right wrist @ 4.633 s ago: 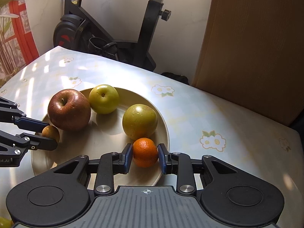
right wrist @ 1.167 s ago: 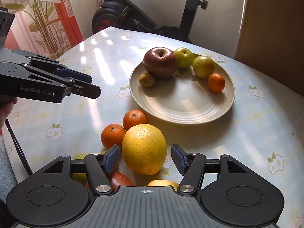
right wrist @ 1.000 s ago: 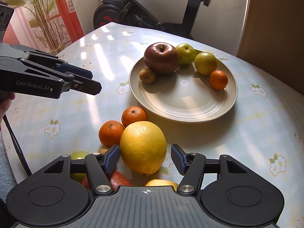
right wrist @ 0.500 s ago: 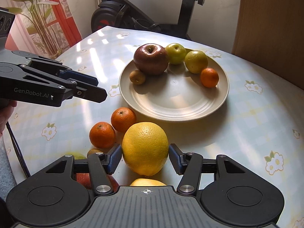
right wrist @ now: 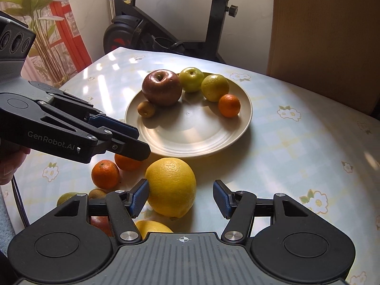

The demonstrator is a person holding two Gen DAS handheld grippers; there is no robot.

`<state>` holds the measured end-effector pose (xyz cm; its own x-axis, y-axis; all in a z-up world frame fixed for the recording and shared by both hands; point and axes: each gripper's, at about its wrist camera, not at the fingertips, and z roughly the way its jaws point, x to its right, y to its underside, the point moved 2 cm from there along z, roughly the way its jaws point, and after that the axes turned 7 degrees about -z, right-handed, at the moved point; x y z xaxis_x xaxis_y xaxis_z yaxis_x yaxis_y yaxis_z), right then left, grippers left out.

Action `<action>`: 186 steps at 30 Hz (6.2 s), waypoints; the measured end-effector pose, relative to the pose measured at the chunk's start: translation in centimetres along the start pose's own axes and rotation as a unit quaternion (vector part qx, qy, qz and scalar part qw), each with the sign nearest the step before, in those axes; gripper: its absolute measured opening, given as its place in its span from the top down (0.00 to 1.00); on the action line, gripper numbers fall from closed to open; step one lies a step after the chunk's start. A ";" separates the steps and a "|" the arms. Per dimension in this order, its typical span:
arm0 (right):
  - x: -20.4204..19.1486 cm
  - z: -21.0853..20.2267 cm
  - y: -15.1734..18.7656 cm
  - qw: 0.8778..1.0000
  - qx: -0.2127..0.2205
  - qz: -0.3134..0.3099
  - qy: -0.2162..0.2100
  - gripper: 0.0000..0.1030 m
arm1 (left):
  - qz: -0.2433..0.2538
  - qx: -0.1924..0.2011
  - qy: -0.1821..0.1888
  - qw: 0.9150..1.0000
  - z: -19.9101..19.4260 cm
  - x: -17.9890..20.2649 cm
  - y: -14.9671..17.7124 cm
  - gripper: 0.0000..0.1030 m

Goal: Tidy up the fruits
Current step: 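Close the left tool on the large yellow pomelo while the right tool clamps its side, then carry the yellow pomelo with both tools and lower it onto the plate, then open both tools to release the yellow pomelo and withdraw, then move the left tool to the green apple while the right tool approaches a kiwi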

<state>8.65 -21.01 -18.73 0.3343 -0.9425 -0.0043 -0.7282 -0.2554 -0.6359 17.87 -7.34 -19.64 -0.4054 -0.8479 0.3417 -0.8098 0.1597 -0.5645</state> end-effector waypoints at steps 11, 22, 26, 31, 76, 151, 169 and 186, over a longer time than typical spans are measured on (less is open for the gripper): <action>1.6 -1.1 0.6 0.999 0.006 0.010 0.035 0.52 | -0.039 -0.018 0.042 0.998 1.8 0.0 -0.4 0.70; 1.3 0.0 1.8 1.000 -0.010 0.015 0.010 0.53 | -0.027 -0.017 0.030 0.999 3.0 1.8 -2.0 0.70; 1.5 0.8 1.9 1.000 -0.012 0.027 0.001 0.56 | -0.025 -0.023 0.038 0.999 3.6 2.6 -2.4 0.70; 1.7 1.2 2.5 0.999 -0.008 0.034 -0.007 0.58 | -0.042 -0.035 0.059 0.997 4.4 2.9 -2.4 0.70; 0.7 0.3 -3.6 0.997 0.068 -0.025 0.014 0.59 | -0.102 0.022 0.066 0.992 1.8 -0.3 -4.9 0.71; -3.5 0.7 0.2 0.997 0.028 0.066 0.025 0.57 | -0.086 0.012 -0.059 0.994 -4.6 -4.4 4.5 0.73; -3.2 -1.6 1.8 0.994 0.037 0.104 0.029 0.57 | -0.094 -0.003 -0.014 0.996 -6.2 -2.7 9.1 0.69; -3.3 -1.9 2.1 0.993 0.040 0.108 0.018 0.57 | -0.038 -0.022 -0.013 0.999 -5.6 -1.4 9.9 0.64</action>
<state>4.91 -18.87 -18.58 0.1524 -0.9811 -0.1195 -0.7306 -0.0304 -0.6821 8.11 -1.73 -21.52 -0.3313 -0.8712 0.3624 -0.8562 0.1162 -0.5034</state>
